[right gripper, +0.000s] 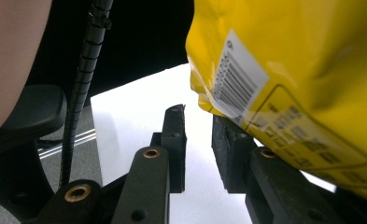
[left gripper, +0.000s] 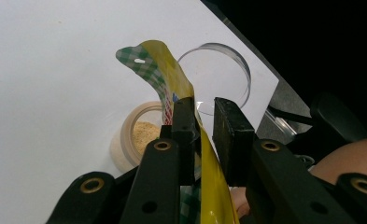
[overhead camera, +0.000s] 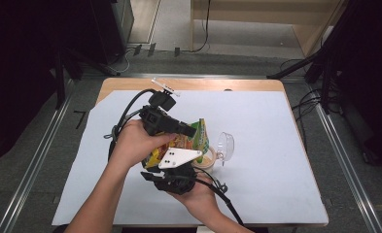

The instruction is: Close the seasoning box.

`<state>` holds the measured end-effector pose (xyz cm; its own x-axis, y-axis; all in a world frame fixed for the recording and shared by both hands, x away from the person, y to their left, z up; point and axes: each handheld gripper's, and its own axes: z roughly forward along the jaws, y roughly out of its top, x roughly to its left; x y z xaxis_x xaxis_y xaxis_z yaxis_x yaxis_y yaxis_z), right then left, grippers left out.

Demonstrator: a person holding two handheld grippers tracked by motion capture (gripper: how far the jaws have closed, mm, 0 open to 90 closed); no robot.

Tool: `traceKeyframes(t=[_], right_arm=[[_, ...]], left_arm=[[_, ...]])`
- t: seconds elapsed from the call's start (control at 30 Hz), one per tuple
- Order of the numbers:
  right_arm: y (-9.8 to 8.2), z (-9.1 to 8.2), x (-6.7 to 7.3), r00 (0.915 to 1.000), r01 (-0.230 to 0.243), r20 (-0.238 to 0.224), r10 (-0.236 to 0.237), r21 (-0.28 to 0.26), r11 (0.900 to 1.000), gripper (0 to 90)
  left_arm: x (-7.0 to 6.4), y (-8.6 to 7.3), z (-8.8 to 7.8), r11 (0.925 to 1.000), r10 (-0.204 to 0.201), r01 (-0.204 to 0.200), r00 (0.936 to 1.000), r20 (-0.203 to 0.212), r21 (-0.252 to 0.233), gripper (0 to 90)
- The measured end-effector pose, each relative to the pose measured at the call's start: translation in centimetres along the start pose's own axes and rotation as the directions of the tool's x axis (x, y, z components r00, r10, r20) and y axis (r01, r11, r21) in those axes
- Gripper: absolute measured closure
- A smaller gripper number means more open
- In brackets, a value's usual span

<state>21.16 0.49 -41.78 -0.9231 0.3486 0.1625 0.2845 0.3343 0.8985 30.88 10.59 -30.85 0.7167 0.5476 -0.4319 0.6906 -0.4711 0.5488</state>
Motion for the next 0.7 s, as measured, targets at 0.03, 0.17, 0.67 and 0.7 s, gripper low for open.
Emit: traceKeyframes(t=[0.03,0.17,0.67,0.7], right_arm=[[0.02,-0.01,0.01,1.0,0.002,0.001,-0.002,-0.001,1.0,76.4],[0.28,-0.17,0.28,1.0,0.003,-0.003,-0.003,0.0,1.0,76.3],[0.59,-0.41,0.52,1.0,0.002,0.002,-0.002,-0.007,1.0,76.4],[0.58,-0.41,0.51,1.0,0.004,0.002,-0.004,-0.007,1.0,76.5]], left_arm=[[0.01,0.01,-0.01,1.0,0.002,-0.002,1.0,-0.004,-0.002,78.9],[0.0,0.04,-0.09,0.9999,0.01,-0.01,0.9997,-0.023,-0.014,78.0],[0.04,0.1,-0.1,0.9994,0.015,-0.016,0.9991,-0.039,-0.031,74.2],[0.0,0.11,-0.1,0.9993,0.015,-0.016,0.999,-0.043,-0.035,74.2]])
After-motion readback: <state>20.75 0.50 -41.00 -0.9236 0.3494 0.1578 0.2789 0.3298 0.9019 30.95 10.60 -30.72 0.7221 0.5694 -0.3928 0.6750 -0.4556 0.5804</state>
